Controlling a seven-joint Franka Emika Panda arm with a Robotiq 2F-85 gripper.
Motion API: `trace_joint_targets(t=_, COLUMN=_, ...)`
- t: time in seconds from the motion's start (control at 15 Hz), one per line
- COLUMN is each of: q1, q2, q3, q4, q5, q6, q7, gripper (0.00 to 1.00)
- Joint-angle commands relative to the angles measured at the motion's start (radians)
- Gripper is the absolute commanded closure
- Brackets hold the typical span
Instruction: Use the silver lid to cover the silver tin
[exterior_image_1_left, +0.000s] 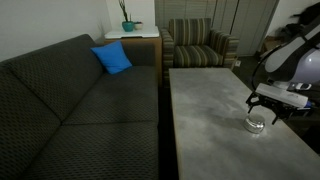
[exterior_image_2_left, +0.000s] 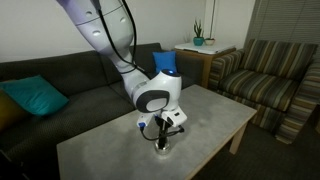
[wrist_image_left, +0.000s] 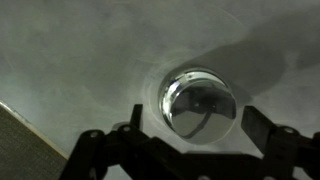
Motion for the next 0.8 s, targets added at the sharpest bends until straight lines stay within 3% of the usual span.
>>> trace_joint_targets(t=0.0, q1=0.015, q2=-0.103, q3=-0.017, q4=-0.163, q5=-0.037, q6=0.023, q7=-0.060, gripper=0.00)
trace_joint_targets(t=0.4, q1=0.092, q2=-0.186, q3=-0.092, q4=-0.293, q5=-0.025, q6=0.043, q7=-0.077, gripper=0.00)
trace_joint_targets(t=0.73, q1=0.128, q2=-0.221, q3=-0.111, q4=-0.351, q5=-0.033, q6=0.073, q7=-0.094, gripper=0.00)
